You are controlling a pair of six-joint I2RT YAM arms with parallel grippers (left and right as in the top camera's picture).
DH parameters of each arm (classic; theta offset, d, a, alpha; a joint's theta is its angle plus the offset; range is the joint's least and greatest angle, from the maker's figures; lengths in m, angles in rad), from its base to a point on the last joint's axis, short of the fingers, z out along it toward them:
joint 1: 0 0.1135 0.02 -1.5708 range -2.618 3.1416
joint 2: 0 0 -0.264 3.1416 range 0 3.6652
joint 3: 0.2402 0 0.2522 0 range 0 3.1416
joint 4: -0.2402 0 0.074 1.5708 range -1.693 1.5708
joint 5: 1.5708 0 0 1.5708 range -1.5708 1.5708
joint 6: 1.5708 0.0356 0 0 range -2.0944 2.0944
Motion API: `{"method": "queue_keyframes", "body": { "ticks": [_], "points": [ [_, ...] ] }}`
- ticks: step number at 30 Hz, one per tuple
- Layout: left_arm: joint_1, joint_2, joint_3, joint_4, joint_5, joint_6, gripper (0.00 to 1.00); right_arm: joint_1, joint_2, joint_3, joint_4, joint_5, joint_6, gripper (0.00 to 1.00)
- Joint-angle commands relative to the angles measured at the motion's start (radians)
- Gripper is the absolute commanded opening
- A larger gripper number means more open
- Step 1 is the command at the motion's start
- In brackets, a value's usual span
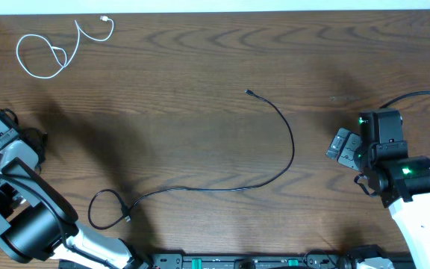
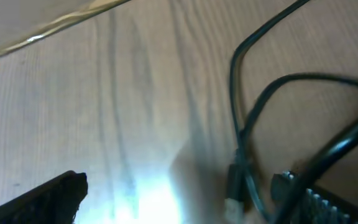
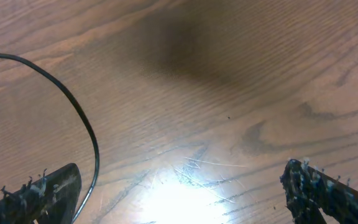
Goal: Untangle cables
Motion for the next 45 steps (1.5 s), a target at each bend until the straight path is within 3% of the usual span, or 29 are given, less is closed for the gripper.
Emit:
{"method": "queue_keyframes", "body": {
  "ticks": [1,6,15,17,23,26,29,34,36,45],
  "points": [
    [0.005,-0.001,0.006,-0.016,-0.063,0.01,0.99,-0.007,-0.006,0.002,-0.001,0.009,0.011,0.99],
    [-0.004,-0.074,0.006,-0.027,0.018,0.009,0.99,-0.006,-0.006,0.002,-0.001,0.009,0.011,0.99],
    [-0.024,-0.173,0.006,-0.008,0.681,0.01,0.99,-0.007,-0.006,0.002,-0.001,0.009,0.011,0.99],
    [-0.04,-0.173,0.005,-0.008,0.704,0.011,0.99,-0.007,-0.006,0.002,-0.001,0.009,0.011,0.99],
    [-0.071,-0.179,0.006,-0.027,0.531,0.029,0.99,-0.006,-0.006,0.002,-0.001,0.009,0.011,0.99],
    [-0.071,-0.204,0.006,-0.027,0.526,0.028,0.99,-0.007,-0.006,0.002,-0.001,0.009,0.011,0.99],
    [-0.072,-0.245,0.006,-0.026,0.643,0.028,0.99,-0.007,-0.006,0.002,-0.001,0.009,0.011,0.99],
    [-0.084,-0.276,0.006,-0.002,1.054,0.027,0.98,-0.007,-0.006,0.002,-0.001,0.009,0.011,0.99],
    [-0.105,-0.275,0.005,-0.032,1.153,0.013,0.99,-0.007,-0.006,0.002,-0.001,0.009,0.011,0.99],
    [-0.347,-0.275,0.004,-0.42,1.202,-0.04,0.99,-0.007,-0.006,0.002,-0.002,0.009,0.011,0.99]
  ]
}}
